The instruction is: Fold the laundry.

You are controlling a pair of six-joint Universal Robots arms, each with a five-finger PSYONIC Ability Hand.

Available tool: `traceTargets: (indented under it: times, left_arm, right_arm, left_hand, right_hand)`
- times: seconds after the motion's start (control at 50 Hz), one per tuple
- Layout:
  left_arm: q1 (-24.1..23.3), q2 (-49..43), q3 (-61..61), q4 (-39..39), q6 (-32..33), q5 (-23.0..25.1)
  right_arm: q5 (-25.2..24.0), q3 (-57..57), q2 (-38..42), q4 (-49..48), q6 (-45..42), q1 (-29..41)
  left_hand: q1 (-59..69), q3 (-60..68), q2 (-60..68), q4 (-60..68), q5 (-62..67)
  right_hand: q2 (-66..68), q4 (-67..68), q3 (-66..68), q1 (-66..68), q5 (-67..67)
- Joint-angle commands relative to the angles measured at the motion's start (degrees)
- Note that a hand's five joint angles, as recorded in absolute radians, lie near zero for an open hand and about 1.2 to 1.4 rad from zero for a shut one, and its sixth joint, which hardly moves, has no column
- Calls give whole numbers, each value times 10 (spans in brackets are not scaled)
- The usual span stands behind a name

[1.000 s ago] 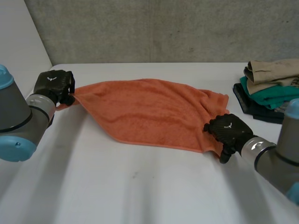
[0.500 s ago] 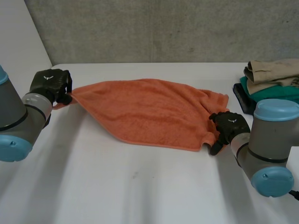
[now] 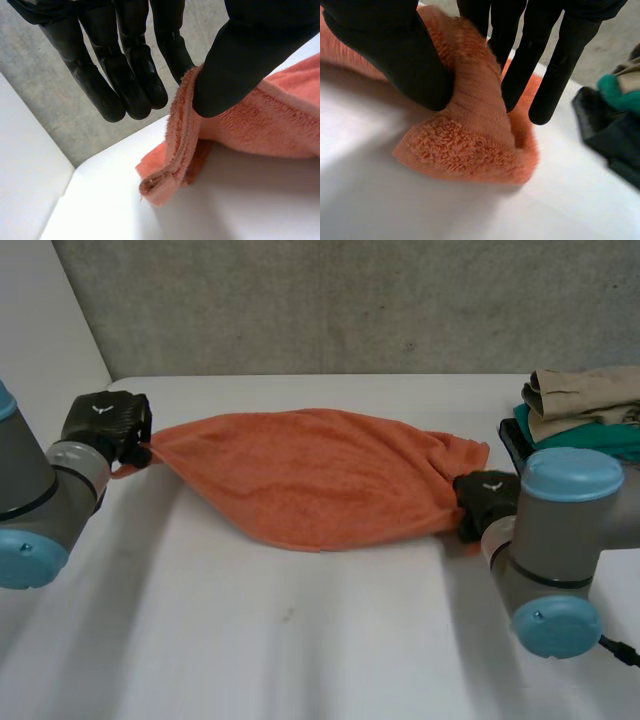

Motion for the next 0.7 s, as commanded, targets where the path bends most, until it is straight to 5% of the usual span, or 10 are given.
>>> traceTargets:
  times: [0.02,0.12,0.2,0.32,0.54,0.62,0.7]
  left_arm:
    - [16,54,-19,-96,123,-33]
    - [41,115,-79,-233,305,-35]
    - [80,133,-131,-274,431,-9]
    - [81,124,-164,-293,537,12]
    - [-3,17,71,-242,457,-42]
    - [-19,-4,228,-197,392,-54]
    - [-19,-3,380,-71,270,-60]
  right_arm:
    - [-82,34,-87,90,-232,-42]
    - [-170,71,-173,284,-445,-109]
    - [-191,74,-178,447,-553,-158]
    - [-198,47,-135,581,-640,-179]
    - [-188,-185,-62,484,-491,-131]
    - [-169,-313,-61,381,-416,-122]
    - [-155,-386,-68,225,-301,-119]
  left_hand:
    - [135,120,116,116,134]
    - [135,120,116,116,134]
    - [135,120,116,116,134]
    - [135,120,116,116,134]
    - [135,120,116,116,134]
    - [135,120,116,116,134]
    - [135,120,116,116,134]
  right_hand:
    - [126,123,126,148,136]
    - [126,123,126,148,136]
    - [126,123,126,148,136]
    - [126,123,126,148,136]
    - [126,123,126,148,136]
    - [126,123,126,148,136]
    - [126,123,126,148,136]
